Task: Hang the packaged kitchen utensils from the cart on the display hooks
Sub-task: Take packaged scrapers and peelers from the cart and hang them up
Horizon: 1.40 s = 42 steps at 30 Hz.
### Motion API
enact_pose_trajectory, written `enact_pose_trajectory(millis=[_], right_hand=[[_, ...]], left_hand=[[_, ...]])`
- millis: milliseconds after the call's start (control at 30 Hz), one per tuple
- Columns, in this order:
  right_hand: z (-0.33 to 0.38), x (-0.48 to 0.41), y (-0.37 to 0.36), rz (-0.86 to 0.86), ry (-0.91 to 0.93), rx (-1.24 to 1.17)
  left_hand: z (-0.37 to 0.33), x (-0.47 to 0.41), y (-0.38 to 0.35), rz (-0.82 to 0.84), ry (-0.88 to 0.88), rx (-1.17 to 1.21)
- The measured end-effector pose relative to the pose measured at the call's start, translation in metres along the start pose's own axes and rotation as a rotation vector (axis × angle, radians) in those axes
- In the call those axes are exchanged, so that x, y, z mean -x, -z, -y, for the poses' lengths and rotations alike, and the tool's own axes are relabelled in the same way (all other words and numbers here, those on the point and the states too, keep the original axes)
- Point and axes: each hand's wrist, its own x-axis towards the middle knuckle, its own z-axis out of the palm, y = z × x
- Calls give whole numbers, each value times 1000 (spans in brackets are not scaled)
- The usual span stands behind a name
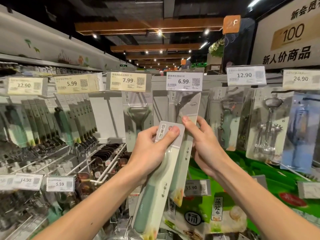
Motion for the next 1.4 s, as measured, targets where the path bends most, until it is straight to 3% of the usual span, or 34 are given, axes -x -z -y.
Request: enact_pose_trajectory(millis=[133,233,333,433,667,933,1100,1233,1400], right_hand=[[3,0,-3,-63,68,69],[2,0,-10,-157,135,282],[4,2,-16,-215,163,461],[5,4,-17,-205,173,468],[7,6,-18,-90,108,356],[0,-1,-9,-35,-14,181],[-1,-3,-1,123,-55,103],[-2,-1,-3,2,11,237],[14,2,3,-168,128,275]], left_hand=[[2,-1,3,48,39,35],[2,2,1,155,103,110],[7,0,0,212,46,113],[7,0,-2,272,38,124],[6,-9,-2,93,49,169],[-8,-14,-2,-86,36,-74],[-14,-17,7,-165,18,-151],[-19,-26,8,-184,1,-192],[-40,-45,5,-80,-250,-391]])
